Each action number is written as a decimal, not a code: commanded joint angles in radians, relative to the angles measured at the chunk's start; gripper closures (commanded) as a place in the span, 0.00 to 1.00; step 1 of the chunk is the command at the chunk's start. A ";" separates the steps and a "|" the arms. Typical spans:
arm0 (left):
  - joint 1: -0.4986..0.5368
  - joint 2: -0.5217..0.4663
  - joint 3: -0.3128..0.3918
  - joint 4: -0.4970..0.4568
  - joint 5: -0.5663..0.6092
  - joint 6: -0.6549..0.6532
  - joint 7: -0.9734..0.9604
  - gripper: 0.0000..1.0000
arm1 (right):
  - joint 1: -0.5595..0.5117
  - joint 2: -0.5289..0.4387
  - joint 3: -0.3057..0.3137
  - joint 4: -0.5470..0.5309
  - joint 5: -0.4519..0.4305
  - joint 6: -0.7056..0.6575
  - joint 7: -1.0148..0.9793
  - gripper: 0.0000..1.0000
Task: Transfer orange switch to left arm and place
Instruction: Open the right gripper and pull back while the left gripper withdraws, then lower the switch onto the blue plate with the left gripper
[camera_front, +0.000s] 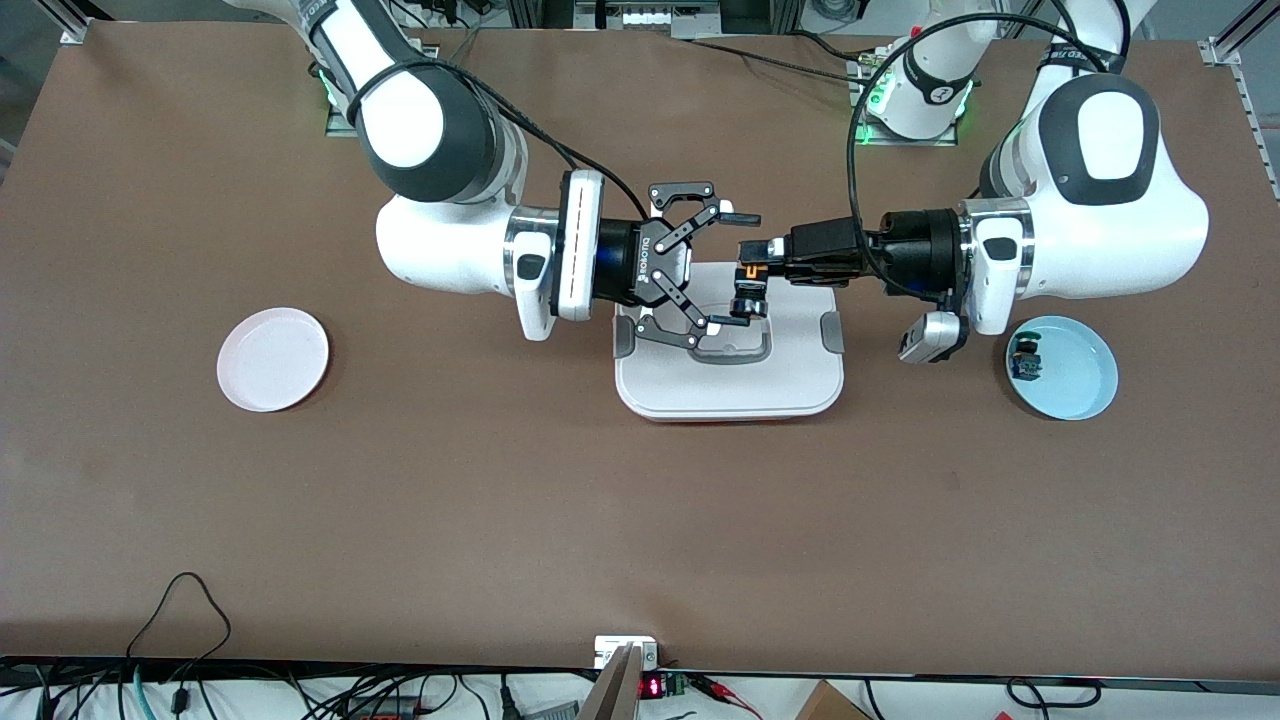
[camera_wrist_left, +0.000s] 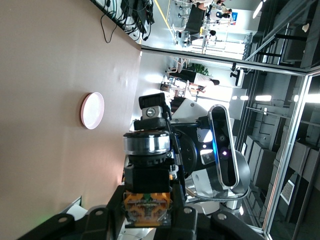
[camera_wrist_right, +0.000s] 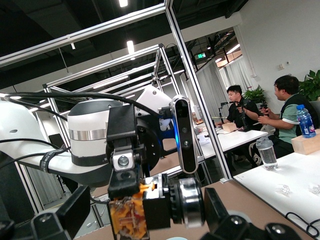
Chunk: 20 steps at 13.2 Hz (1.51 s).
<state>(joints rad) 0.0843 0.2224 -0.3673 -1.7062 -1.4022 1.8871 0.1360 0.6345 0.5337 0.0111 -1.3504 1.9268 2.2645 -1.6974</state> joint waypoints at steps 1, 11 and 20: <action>0.051 0.008 -0.002 0.008 0.058 -0.078 0.043 1.00 | -0.032 -0.017 -0.008 -0.010 0.021 -0.035 0.004 0.00; 0.239 0.005 0.001 0.007 0.875 -0.322 0.043 1.00 | -0.133 -0.055 -0.153 -0.112 -0.167 -0.333 0.068 0.00; 0.337 0.159 0.002 -0.001 1.615 -0.246 0.043 1.00 | -0.269 -0.047 -0.264 -0.125 -0.632 -0.591 0.400 0.00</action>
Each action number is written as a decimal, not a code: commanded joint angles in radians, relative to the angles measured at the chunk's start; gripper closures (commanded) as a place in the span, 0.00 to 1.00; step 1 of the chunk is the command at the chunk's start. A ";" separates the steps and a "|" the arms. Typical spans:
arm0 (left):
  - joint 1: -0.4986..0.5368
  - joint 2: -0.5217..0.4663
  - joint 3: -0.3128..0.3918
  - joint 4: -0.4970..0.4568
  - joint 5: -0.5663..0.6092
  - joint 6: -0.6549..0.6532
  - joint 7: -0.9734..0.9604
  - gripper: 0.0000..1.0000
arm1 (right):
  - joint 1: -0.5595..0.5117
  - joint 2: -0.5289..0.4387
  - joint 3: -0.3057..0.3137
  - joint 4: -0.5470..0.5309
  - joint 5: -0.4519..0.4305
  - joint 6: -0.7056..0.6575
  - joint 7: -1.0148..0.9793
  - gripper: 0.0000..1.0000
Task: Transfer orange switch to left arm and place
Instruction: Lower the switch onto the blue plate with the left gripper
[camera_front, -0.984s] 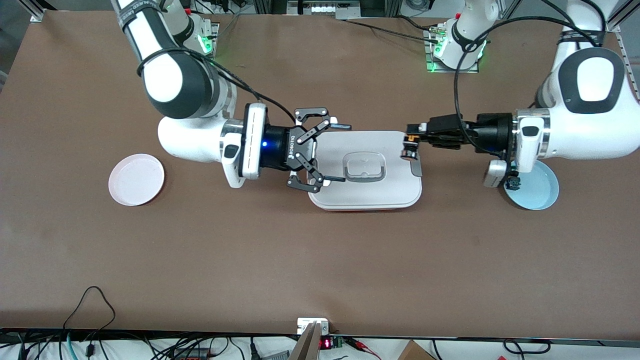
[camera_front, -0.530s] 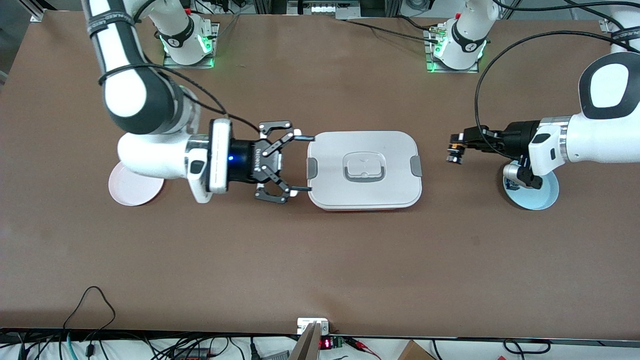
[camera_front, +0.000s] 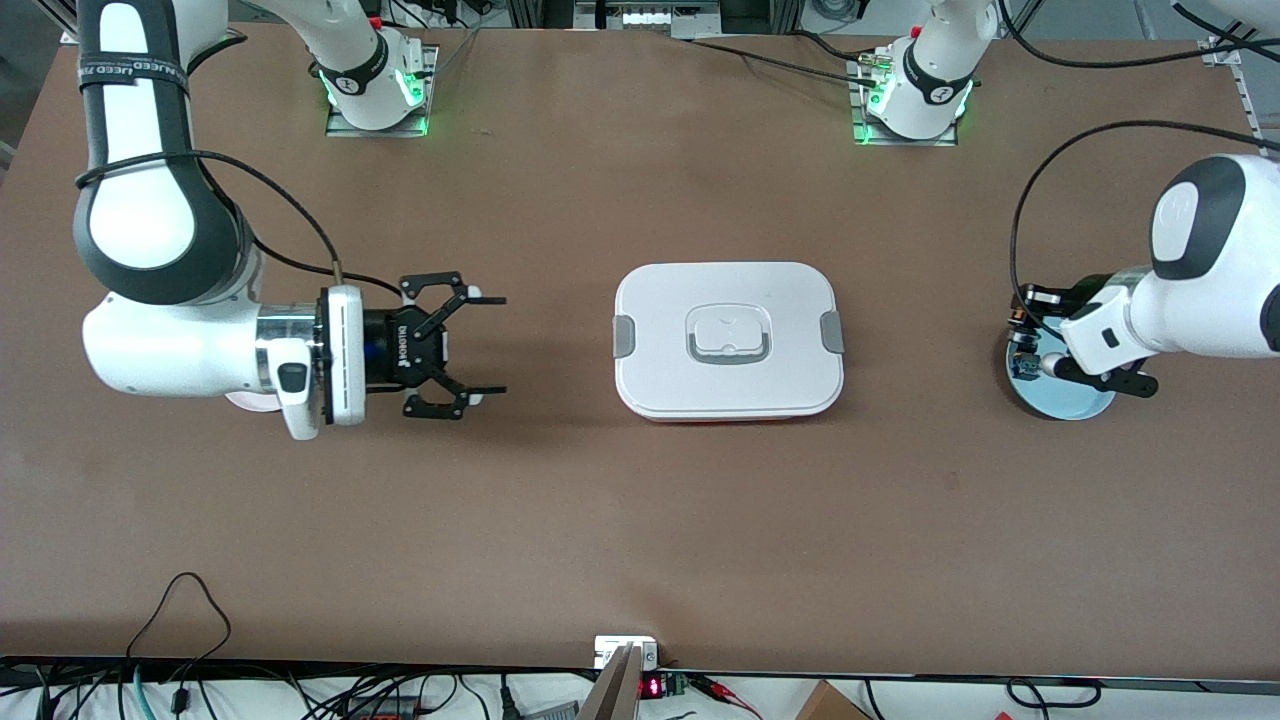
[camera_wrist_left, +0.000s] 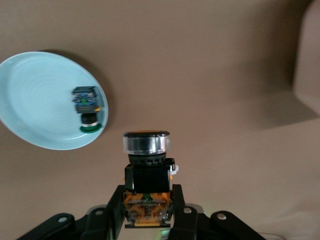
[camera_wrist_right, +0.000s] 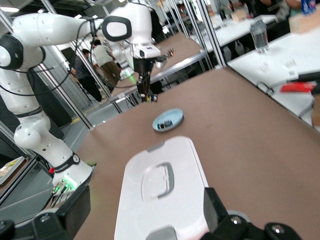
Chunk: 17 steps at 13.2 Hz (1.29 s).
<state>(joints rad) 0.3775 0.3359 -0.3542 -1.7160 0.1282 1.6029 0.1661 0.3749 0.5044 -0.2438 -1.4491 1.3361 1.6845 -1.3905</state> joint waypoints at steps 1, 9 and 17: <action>0.058 0.078 -0.011 0.010 0.155 0.075 0.007 1.00 | -0.014 -0.020 -0.011 -0.031 -0.063 -0.011 0.195 0.00; 0.178 0.274 0.000 0.009 0.301 0.316 -0.014 1.00 | -0.056 -0.044 -0.043 -0.022 -0.504 -0.011 0.783 0.00; 0.192 0.367 0.000 0.010 0.384 0.381 -0.014 0.88 | -0.034 -0.090 -0.037 0.001 -1.269 -0.098 1.262 0.00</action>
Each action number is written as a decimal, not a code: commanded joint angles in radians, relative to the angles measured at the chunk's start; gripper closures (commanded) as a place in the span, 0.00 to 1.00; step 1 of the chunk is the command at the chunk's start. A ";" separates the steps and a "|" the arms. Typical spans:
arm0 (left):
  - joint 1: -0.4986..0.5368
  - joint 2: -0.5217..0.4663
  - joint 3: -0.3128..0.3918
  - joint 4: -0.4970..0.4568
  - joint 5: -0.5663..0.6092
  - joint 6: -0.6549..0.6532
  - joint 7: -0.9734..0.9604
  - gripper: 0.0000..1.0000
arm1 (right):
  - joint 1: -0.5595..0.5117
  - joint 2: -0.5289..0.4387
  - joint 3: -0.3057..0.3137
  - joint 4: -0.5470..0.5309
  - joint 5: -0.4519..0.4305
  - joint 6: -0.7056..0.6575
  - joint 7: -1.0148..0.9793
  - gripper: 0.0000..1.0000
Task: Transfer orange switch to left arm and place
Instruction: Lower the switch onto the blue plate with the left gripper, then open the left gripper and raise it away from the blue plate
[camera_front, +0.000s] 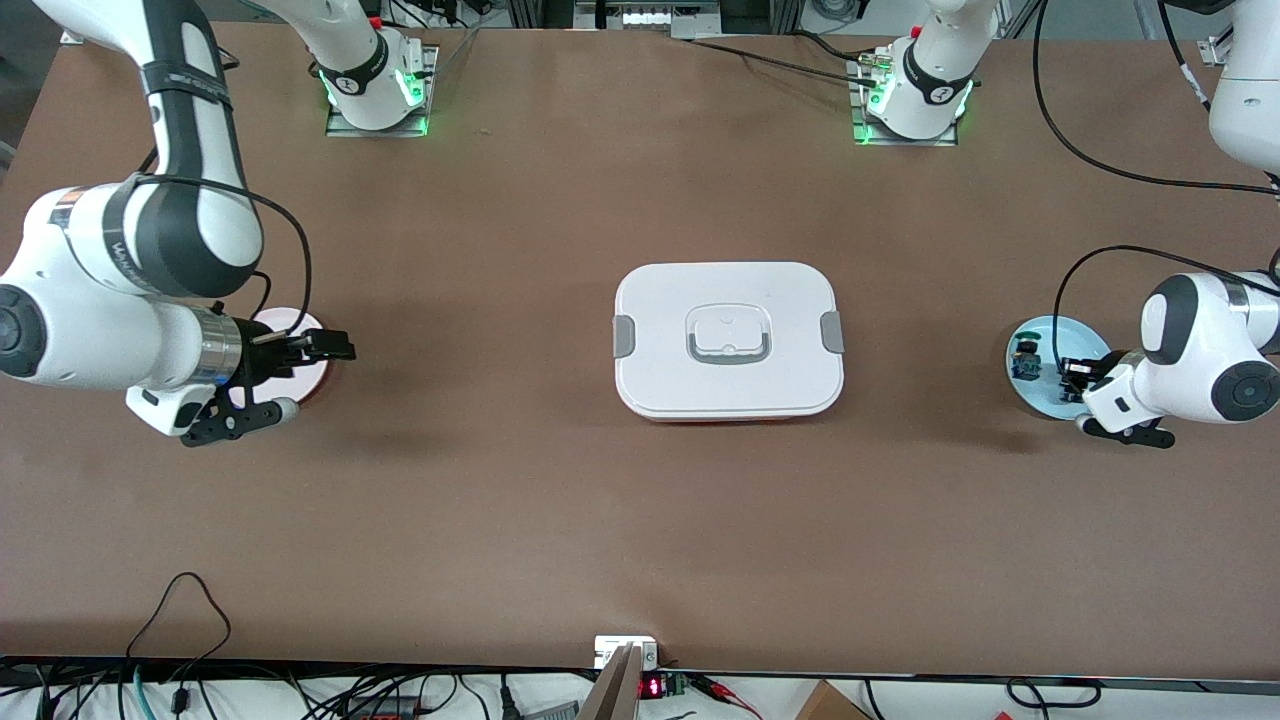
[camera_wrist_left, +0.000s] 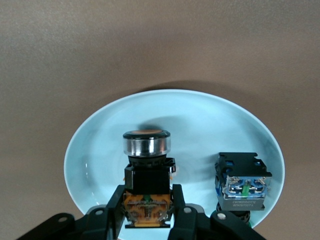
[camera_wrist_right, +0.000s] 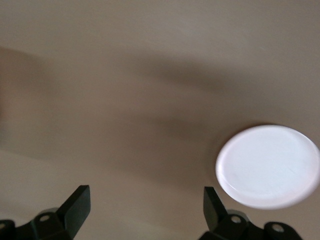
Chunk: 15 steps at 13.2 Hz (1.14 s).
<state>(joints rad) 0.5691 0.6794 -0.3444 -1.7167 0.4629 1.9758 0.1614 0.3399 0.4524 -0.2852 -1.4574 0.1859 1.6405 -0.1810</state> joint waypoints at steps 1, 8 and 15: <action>0.000 0.025 -0.010 0.011 0.068 0.008 -0.011 0.69 | 0.002 -0.041 0.003 0.026 -0.172 -0.085 0.052 0.00; -0.005 -0.004 -0.025 0.075 0.052 -0.003 -0.010 0.00 | -0.160 -0.147 0.001 0.063 -0.107 -0.053 0.089 0.00; 0.011 -0.125 -0.131 0.151 0.049 -0.087 0.003 0.00 | -0.305 -0.262 0.211 0.043 -0.292 -0.142 0.133 0.00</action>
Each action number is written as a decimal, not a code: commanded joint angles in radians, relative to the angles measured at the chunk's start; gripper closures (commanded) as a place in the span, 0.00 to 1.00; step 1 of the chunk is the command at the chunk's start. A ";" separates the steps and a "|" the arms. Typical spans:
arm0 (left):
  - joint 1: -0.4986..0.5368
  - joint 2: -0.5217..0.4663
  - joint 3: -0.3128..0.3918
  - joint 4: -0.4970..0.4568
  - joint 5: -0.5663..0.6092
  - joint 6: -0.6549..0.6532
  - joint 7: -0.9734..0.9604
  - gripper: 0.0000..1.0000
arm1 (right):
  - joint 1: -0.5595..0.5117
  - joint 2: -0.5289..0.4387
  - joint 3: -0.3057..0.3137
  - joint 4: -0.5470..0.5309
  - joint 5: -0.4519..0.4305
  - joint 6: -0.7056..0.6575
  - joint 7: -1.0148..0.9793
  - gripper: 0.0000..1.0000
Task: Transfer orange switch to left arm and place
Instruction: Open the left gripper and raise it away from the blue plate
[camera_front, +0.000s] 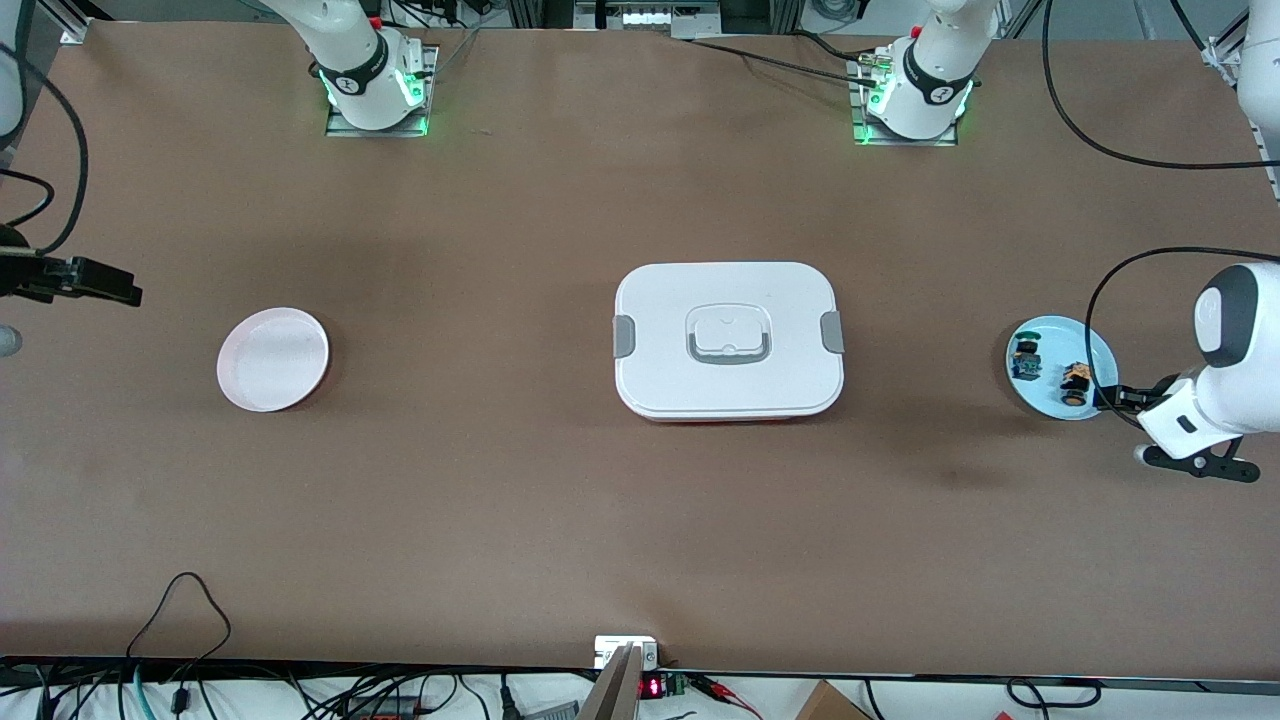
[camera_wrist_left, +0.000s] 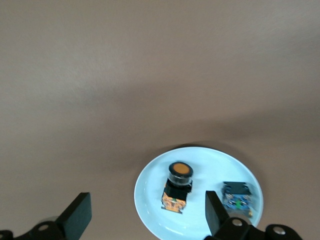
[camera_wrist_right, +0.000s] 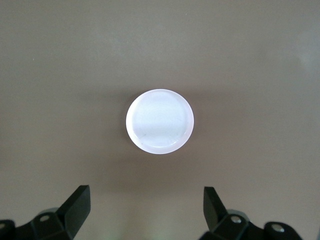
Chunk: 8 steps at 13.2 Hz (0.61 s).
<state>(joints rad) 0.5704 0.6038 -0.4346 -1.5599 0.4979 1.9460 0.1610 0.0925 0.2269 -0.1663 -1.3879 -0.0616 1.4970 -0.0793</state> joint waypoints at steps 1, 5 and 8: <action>0.009 -0.067 -0.062 -0.006 0.014 -0.093 0.017 0.00 | -0.060 -0.041 0.093 -0.034 -0.037 0.015 0.033 0.00; 0.009 -0.098 -0.154 0.101 0.013 -0.249 0.046 0.00 | -0.131 -0.092 0.087 -0.114 0.114 0.071 0.052 0.00; -0.052 -0.171 -0.151 0.141 -0.085 -0.317 0.051 0.00 | -0.128 -0.217 0.088 -0.312 0.098 0.202 0.052 0.00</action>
<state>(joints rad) 0.5598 0.4893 -0.5964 -1.4409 0.4670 1.6708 0.1825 -0.0268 0.1411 -0.1006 -1.5182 0.0360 1.6043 -0.0401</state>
